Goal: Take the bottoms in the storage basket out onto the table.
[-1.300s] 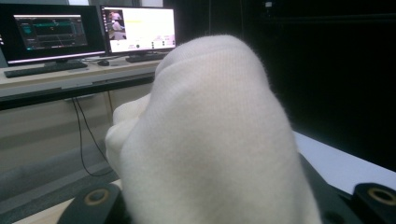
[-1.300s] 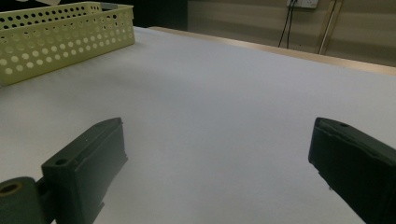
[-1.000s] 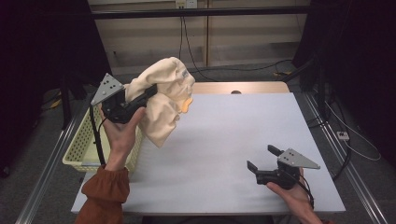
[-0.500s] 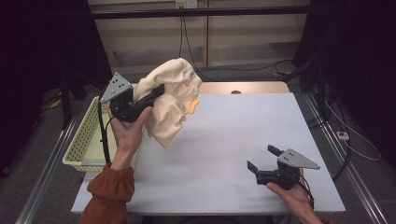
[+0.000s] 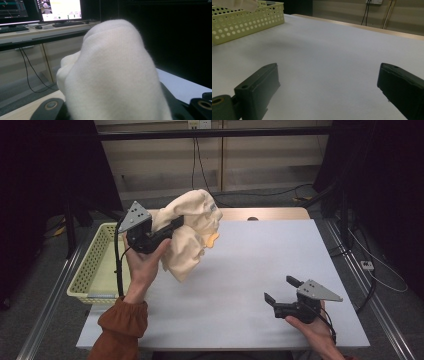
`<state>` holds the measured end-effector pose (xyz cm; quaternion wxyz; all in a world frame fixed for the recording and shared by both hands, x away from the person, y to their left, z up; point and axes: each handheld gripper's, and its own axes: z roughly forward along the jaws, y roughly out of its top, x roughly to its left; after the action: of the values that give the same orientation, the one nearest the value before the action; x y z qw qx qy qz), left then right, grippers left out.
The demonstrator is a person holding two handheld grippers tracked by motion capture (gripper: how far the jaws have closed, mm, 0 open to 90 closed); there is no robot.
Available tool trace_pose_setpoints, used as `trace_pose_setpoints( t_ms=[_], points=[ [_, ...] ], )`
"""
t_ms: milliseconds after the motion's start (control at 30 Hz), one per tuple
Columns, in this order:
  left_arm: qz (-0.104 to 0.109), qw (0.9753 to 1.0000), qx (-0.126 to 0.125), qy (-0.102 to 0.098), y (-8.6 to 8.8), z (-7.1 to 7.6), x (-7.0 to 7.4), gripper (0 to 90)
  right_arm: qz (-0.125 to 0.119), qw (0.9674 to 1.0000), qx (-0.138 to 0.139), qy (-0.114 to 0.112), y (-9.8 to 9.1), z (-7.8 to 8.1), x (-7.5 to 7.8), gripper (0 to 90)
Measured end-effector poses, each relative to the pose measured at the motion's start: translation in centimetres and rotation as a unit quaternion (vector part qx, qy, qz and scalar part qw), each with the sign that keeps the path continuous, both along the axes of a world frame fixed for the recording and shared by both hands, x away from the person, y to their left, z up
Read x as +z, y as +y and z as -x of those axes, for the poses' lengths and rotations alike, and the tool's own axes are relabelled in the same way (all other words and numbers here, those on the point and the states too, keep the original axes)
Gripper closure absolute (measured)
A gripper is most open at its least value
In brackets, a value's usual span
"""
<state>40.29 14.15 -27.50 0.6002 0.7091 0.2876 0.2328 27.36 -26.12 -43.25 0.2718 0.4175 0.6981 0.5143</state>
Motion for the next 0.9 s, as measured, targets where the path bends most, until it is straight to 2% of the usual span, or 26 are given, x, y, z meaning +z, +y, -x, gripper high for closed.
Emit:
trace_pose_setpoints(
  t_ms=[67,333,900],
  points=[
    [-0.009,1.0,-0.001,0.001,-0.1,-0.1,-0.1,74.6,-0.001,1.0,0.0,0.0,0.0,0.0,0.0,3.8],
    [-0.007,0.9999,-0.006,0.013,-0.9,-0.2,-0.7,74.7,-0.001,1.0,0.0,0.001,0.0,0.0,0.0,3.7],
    [-0.025,0.9993,-0.02,0.022,-2.3,-0.5,-1.7,74.8,-0.001,1.0,0.0,0.001,0.0,0.0,0.0,3.8]
  ],
)
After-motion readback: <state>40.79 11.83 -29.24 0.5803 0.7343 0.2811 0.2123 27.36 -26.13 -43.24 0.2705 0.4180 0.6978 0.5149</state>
